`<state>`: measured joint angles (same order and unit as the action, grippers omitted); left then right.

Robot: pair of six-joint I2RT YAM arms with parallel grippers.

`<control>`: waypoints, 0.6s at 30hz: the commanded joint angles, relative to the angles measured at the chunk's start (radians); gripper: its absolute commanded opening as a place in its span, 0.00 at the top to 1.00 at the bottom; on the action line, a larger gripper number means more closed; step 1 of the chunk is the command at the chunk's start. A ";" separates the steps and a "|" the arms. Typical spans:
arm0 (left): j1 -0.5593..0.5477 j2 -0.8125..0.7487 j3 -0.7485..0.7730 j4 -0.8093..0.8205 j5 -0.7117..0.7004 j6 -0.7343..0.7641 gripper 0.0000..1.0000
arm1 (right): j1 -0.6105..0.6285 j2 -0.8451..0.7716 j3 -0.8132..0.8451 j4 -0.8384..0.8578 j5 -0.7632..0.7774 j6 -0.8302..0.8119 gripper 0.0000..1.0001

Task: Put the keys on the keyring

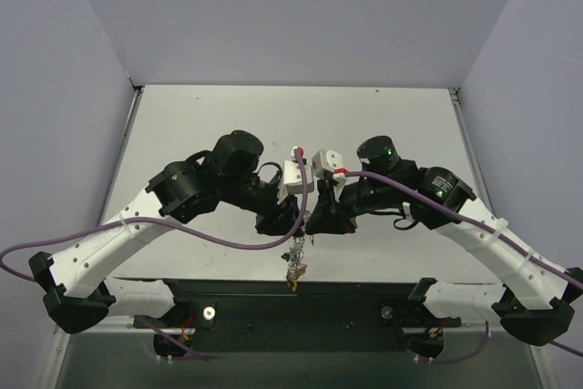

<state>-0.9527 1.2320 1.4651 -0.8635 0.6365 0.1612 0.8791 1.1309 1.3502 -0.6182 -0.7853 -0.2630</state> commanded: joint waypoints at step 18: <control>-0.014 0.012 0.005 0.102 0.011 0.000 1.00 | 0.008 -0.051 -0.013 0.083 -0.022 0.004 1.00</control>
<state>-0.9615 1.2522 1.4651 -0.8497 0.6426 0.1631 0.8787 1.1133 1.3407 -0.6086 -0.7784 -0.2623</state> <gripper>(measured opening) 0.025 0.045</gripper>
